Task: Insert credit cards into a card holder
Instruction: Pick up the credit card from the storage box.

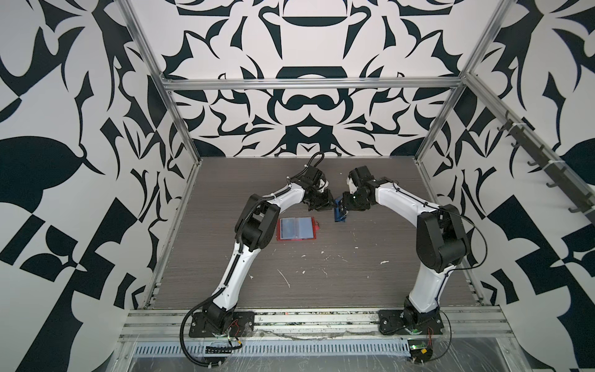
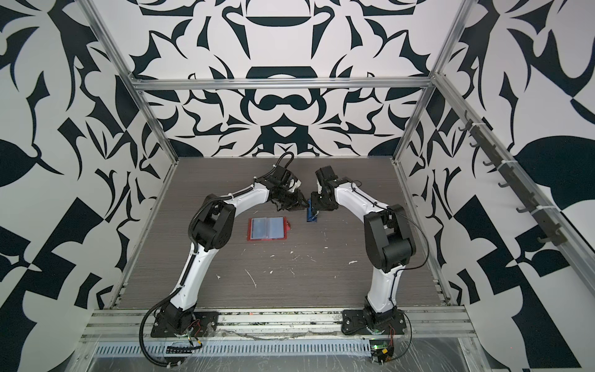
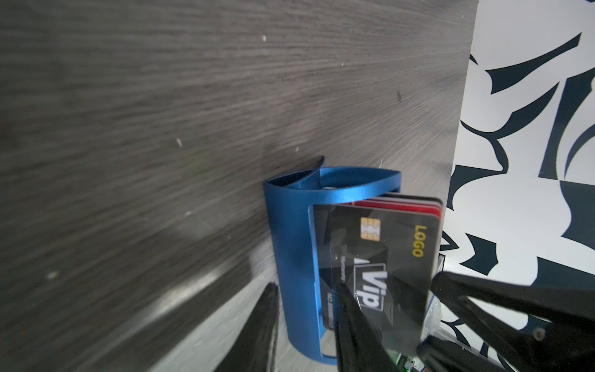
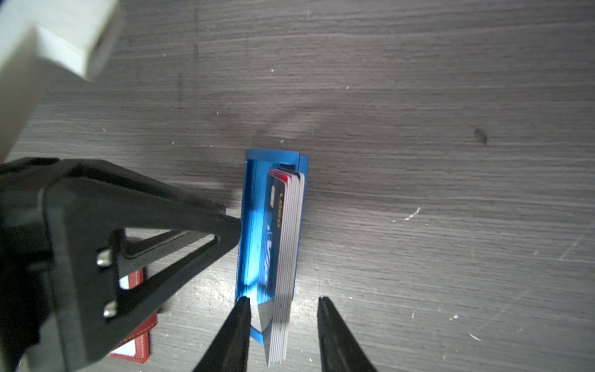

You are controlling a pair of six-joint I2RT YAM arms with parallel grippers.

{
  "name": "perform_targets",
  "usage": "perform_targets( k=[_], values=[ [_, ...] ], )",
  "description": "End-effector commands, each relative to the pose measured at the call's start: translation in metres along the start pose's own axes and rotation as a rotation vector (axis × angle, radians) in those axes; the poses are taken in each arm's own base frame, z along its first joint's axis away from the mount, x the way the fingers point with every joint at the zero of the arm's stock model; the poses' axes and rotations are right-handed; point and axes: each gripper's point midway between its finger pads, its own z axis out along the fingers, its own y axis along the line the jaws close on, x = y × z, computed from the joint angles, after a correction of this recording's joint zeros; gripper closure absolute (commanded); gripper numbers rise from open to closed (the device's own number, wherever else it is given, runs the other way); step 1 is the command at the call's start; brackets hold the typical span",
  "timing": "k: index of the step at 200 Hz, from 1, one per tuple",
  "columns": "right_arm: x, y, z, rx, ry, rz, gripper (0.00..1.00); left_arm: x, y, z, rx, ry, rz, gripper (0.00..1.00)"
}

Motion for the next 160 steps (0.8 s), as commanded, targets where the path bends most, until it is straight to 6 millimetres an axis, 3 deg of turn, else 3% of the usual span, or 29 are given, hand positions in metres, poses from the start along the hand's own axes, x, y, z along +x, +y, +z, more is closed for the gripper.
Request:
perform_targets(
  k=[1, 160],
  values=[
    [-0.016, 0.008, -0.008, -0.034, -0.031, -0.011, 0.61, 0.003, 0.002, 0.007, 0.006, 0.03, -0.021, 0.68],
    [-0.016, 0.006, 0.019, -0.038, 0.021, 0.013, 0.64, 0.014, 0.02, 0.022, -0.005, 0.078, -0.077, 0.78]
  ],
)
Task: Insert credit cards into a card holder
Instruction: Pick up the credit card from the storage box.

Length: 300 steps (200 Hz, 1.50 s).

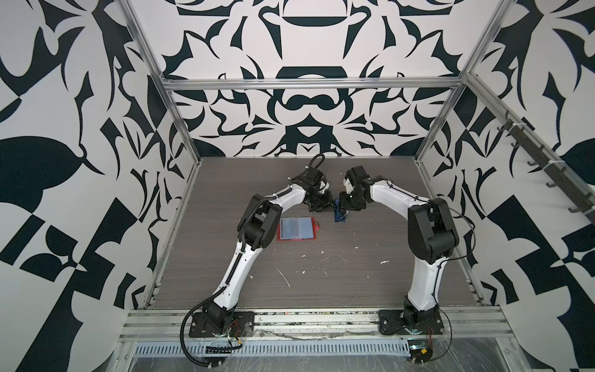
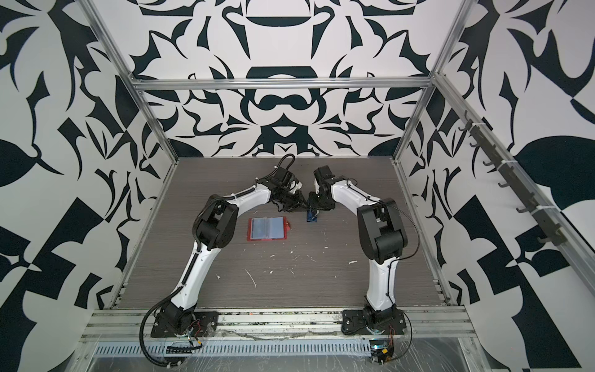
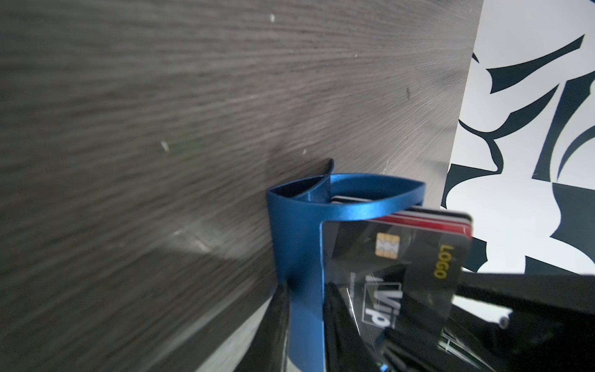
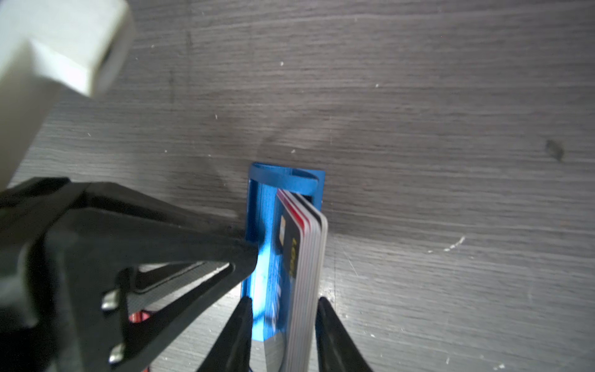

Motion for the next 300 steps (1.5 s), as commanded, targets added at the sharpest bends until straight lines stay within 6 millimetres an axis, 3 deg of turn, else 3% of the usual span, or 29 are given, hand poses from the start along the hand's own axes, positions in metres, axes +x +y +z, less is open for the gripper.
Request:
perform_targets(
  k=[1, 300],
  values=[
    [-0.013, 0.003, -0.007, -0.011, -0.028, 0.0, 0.64, 0.011, 0.018, 0.012, -0.029, 0.046, -0.044, 0.78],
    [-0.014, -0.013, -0.022, 0.071, -0.023, -0.01, 0.72, 0.023, 0.046, 0.019, -0.114, 0.07, -0.083, 0.78]
  ],
)
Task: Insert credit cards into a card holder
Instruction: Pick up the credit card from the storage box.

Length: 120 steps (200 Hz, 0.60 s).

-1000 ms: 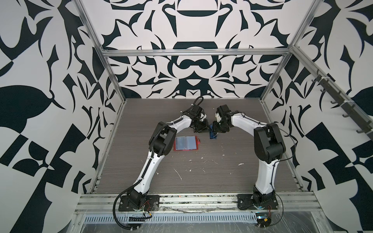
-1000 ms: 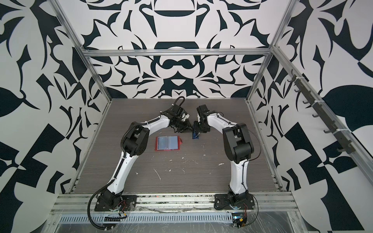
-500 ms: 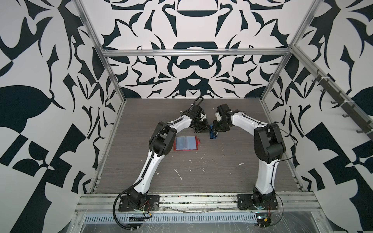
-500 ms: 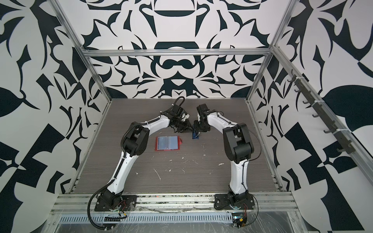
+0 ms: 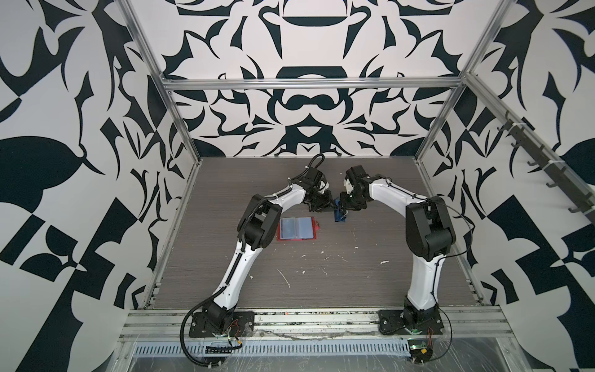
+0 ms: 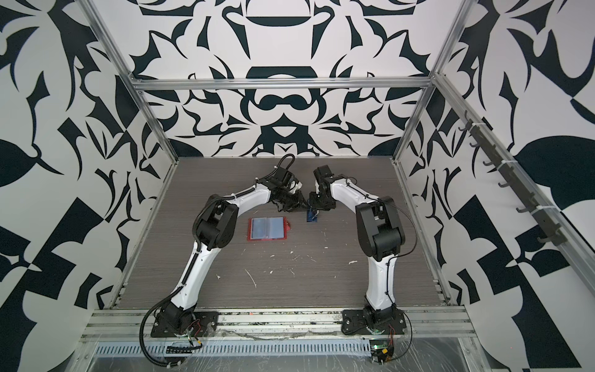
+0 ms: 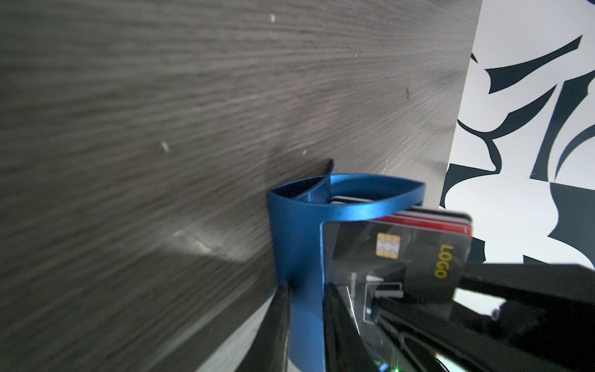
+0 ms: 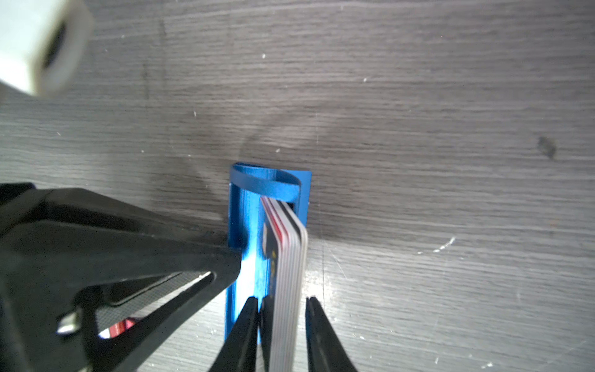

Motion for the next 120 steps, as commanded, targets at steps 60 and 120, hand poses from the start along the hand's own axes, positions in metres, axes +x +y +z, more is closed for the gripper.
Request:
perform_targets(
  k=[60, 120],
  values=[
    [-0.017, -0.007, -0.032, 0.056, -0.058, -0.02, 0.73, 0.024, 0.048, 0.019, -0.122, 0.071, -0.087, 0.78],
    [-0.017, -0.007, -0.038, 0.059, -0.062, -0.028, 0.73, 0.025, 0.051, 0.02, -0.127, 0.074, -0.09, 0.79]
  ],
)
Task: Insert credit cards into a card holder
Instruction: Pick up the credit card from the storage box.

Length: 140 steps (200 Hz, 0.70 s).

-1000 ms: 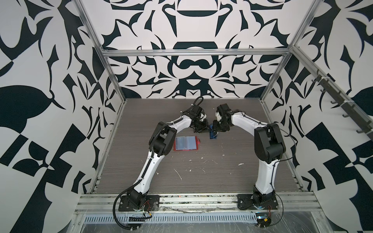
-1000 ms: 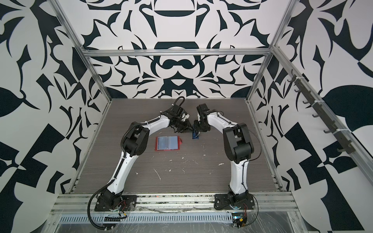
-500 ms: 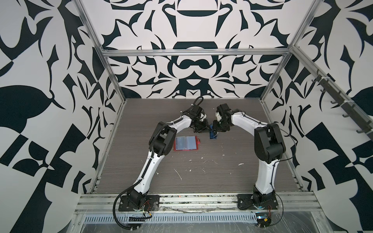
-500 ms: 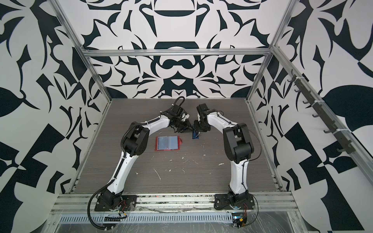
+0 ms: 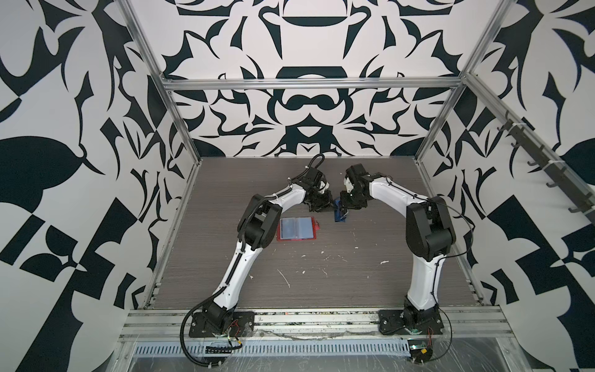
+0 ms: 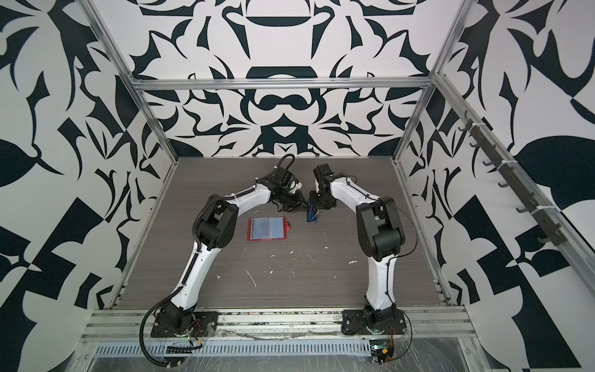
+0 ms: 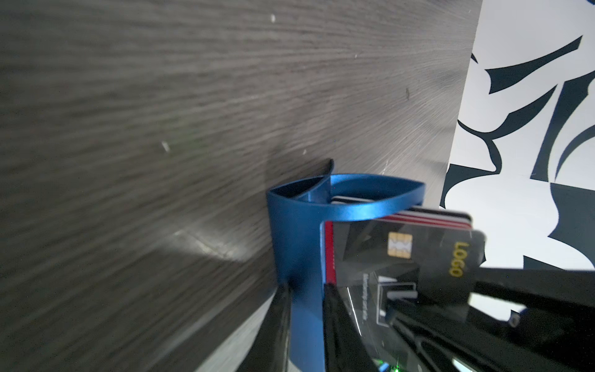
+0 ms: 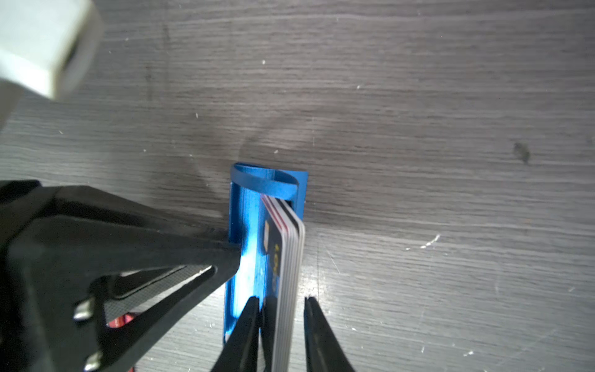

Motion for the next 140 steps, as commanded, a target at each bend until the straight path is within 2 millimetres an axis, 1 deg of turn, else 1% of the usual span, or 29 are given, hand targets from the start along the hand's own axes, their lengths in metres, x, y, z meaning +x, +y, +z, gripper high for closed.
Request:
perform_targets(
  k=[1, 85, 140],
  values=[
    [-0.0141, -0.0069, -0.0317, 0.041, -0.062, -0.01, 0.73, 0.025, 0.0501, 0.0201, -0.125, 0.074, -0.089, 0.79],
    [-0.0145, -0.0073, -0.0381, 0.046, -0.067, -0.014, 0.73, 0.0258, 0.0515, 0.0205, -0.127, 0.075, -0.091, 0.79],
    [-0.0147, -0.0041, -0.0409, 0.03, -0.068, -0.015, 0.74, 0.0274, 0.0533, 0.0211, -0.13, 0.078, -0.094, 0.79]
  ],
)
